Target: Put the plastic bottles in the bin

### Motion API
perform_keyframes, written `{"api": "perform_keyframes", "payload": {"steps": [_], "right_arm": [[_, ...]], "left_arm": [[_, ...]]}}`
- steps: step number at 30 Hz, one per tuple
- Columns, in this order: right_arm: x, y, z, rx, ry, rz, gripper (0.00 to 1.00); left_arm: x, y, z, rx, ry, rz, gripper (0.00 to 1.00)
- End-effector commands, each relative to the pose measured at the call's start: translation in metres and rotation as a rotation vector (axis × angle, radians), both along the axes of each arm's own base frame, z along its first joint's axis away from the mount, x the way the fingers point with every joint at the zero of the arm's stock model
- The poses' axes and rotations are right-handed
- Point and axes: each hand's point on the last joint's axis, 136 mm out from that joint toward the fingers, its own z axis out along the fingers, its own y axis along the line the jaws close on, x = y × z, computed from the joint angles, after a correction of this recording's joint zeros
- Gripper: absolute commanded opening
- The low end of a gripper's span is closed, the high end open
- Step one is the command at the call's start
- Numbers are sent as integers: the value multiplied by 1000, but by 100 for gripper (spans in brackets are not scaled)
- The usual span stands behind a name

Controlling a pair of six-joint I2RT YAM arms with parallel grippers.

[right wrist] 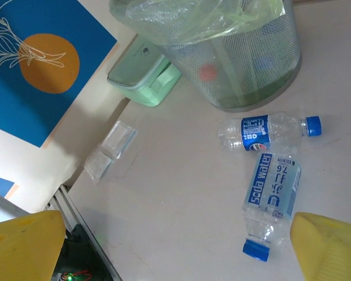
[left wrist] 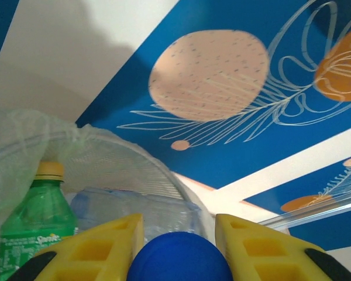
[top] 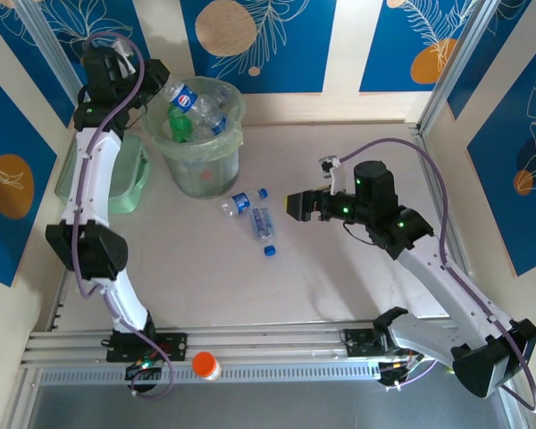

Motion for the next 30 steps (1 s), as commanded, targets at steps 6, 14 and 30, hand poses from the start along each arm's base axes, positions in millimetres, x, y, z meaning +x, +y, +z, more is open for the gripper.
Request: {"api": "perform_keyframes", "payload": {"steps": [6,14,30], "right_arm": [[5,-2,-1,-8,-4,-13,99],[5,1,-6,-2,7,-2,99],[-4,-10,-15,-20,8,-26,98]], "left_arm": [[5,23,-41,-34,161,-32,0],[8,40,-65,-4,241,1,0],[-19,59,-25,113,188,110,66]]}}
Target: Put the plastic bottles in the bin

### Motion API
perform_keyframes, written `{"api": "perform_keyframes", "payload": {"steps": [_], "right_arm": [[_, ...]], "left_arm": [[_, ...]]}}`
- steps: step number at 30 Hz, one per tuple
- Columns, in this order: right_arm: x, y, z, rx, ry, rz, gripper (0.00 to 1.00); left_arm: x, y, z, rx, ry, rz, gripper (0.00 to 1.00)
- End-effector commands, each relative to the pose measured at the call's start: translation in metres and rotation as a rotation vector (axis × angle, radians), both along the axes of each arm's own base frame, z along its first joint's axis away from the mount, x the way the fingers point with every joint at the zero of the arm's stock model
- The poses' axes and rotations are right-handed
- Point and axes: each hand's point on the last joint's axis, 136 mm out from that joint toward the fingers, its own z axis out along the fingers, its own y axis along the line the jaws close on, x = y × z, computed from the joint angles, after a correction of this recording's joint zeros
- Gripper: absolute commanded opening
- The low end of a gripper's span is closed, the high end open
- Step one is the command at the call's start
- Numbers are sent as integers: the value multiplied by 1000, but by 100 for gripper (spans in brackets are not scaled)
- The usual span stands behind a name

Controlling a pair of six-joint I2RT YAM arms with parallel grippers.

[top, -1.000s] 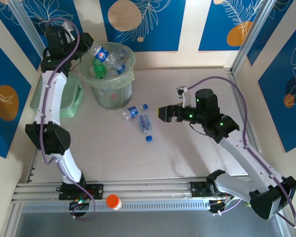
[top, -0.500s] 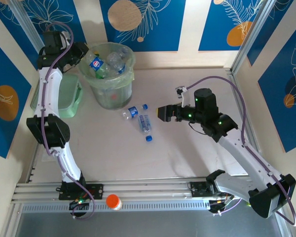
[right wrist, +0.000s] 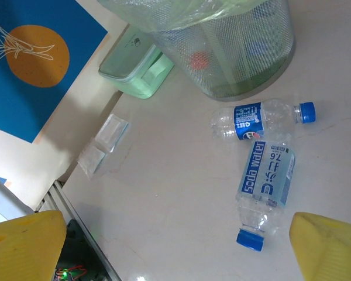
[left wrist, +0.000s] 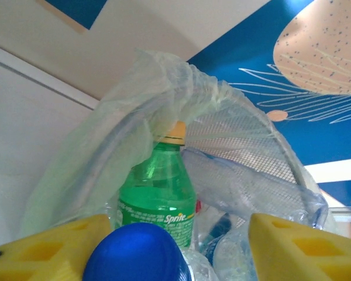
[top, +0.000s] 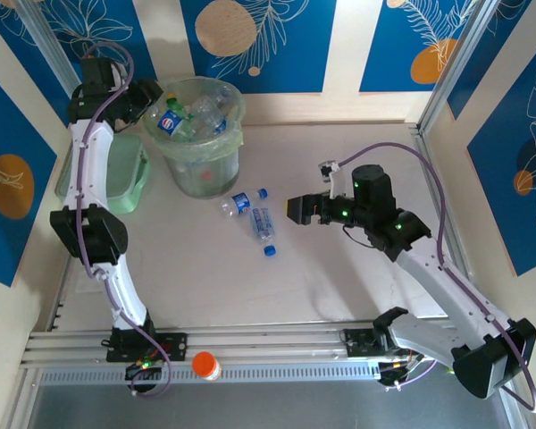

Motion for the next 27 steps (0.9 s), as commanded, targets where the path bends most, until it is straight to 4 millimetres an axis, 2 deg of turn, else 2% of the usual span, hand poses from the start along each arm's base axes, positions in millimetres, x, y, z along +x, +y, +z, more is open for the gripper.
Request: {"api": "perform_keyframes", "payload": {"steps": [1,5,9,13,17,18,22,27], "right_arm": [[-3,-6,0,-6,-17,-16,98],[-5,-8,-5,-22,1,-19,98],[-6,-6,-15,-64,28,-26,95],[-7,1,-30,-125,79,-24,95],[-6,4,-42,-158,126,-35,94],[-6,5,-44,-163,133,-36,94],[-2,5,-63,-212,200,-61,89],[8,16,-101,-300,325,-54,86]], "left_arm": [[-26,8,58,60,-110,24,66],[-44,-6,70,99,-123,-14,63],[-70,-17,75,127,-142,-18,60],[-98,-18,73,146,-153,12,61],[-108,-15,65,140,-140,35,62],[-109,-15,61,129,-121,42,59],[-123,-30,48,50,-83,13,49],[-162,-76,23,16,-106,-107,52]]}}
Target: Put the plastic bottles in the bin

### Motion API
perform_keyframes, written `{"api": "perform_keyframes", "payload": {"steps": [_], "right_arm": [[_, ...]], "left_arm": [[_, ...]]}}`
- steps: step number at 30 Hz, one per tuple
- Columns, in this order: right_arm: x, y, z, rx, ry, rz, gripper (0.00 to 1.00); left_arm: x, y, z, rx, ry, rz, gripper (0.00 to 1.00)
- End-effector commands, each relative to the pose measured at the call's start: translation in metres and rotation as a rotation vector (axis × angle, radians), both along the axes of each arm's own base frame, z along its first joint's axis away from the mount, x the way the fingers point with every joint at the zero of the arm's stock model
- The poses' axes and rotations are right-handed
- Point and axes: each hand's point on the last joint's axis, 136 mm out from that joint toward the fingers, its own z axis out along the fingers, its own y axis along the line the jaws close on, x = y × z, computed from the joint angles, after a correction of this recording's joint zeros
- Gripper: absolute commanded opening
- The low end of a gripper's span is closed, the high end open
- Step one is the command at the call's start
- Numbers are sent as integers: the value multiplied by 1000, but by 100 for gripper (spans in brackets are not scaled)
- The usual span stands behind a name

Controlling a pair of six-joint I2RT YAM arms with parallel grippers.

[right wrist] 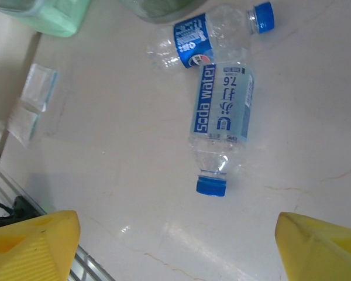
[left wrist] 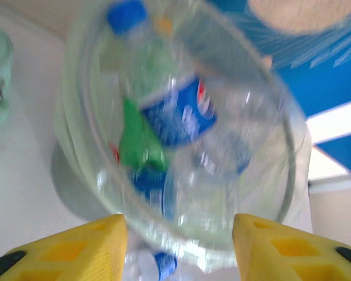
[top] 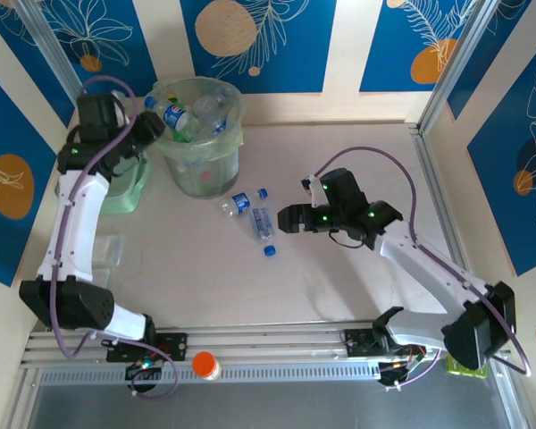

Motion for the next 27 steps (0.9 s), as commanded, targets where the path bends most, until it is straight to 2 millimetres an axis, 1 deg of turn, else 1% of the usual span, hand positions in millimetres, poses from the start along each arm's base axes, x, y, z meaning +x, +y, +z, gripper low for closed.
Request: {"api": "perform_keyframes", "payload": {"steps": [1,4,6,7,9,12,13,16,18,22,25,27], "right_arm": [[4,6,-23,-69,90,-2,86],[12,18,-44,-143,148,17,89],[17,25,-58,-215,172,30,91],[20,29,-65,-261,178,39,92],[26,34,-78,-351,179,49,94],[33,38,-97,-482,183,57,96],[35,41,-102,-515,180,66,96],[36,52,-118,-600,173,105,96],[39,55,-129,-664,180,119,96],[45,53,-145,-741,180,112,96],[50,53,-150,-752,177,98,91],[52,53,-152,-747,166,92,86]], "left_arm": [[-33,-37,12,-44,-83,-103,54],[-59,-52,-7,-58,-71,-155,56],[-73,-53,-16,-63,-73,-164,57],[-79,-52,-17,-54,-83,-168,58],[-91,-43,-19,2,-103,-145,59],[-104,-20,-26,93,-111,-44,60],[-106,-13,-29,112,-100,-9,61],[-105,-8,-37,152,-74,26,63],[-104,-9,-38,167,-74,23,63],[-103,-16,-36,173,-81,0,64],[-103,-18,-36,185,-82,-5,64],[-103,-18,-36,198,-83,-8,64]]}}
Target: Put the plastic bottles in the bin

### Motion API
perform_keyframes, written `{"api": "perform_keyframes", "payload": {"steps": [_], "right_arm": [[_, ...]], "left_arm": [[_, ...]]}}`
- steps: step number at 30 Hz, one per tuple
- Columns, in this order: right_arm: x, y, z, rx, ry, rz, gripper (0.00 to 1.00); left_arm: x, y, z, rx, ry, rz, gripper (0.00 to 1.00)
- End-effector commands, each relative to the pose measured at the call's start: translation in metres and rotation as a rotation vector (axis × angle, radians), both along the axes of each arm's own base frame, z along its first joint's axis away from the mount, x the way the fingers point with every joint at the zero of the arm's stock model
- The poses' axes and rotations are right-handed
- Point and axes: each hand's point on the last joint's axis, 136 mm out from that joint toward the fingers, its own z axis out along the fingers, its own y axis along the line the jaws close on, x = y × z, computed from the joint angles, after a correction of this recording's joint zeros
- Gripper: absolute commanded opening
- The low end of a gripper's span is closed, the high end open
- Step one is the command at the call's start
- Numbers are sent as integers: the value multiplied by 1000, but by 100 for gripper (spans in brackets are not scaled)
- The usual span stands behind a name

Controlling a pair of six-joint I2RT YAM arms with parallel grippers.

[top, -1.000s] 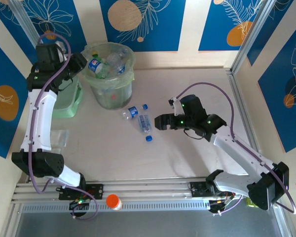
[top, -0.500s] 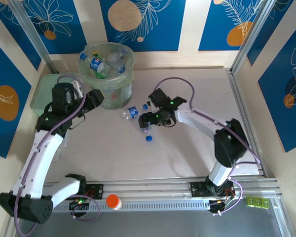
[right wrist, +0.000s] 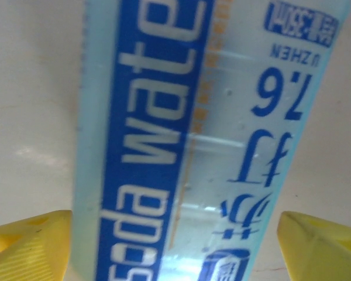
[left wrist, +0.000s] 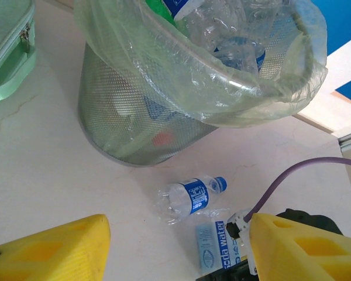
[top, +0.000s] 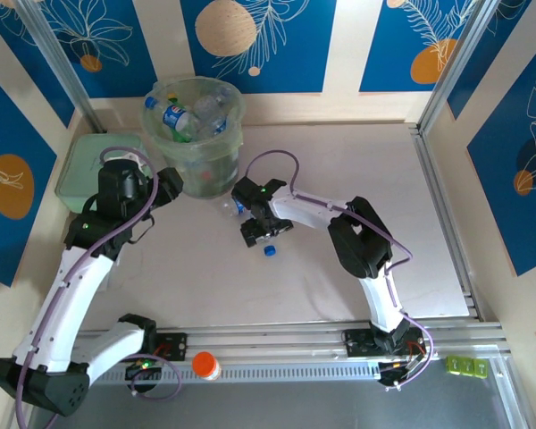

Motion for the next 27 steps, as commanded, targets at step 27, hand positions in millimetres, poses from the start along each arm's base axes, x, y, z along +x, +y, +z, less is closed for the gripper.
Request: {"api": "perform_keyframes", "payload": {"steps": [27], "right_arm": [[-65,-1,159,561,-284,161,51]], "left_arm": [[-22,-117,21,-243,-45,-541,86]]}}
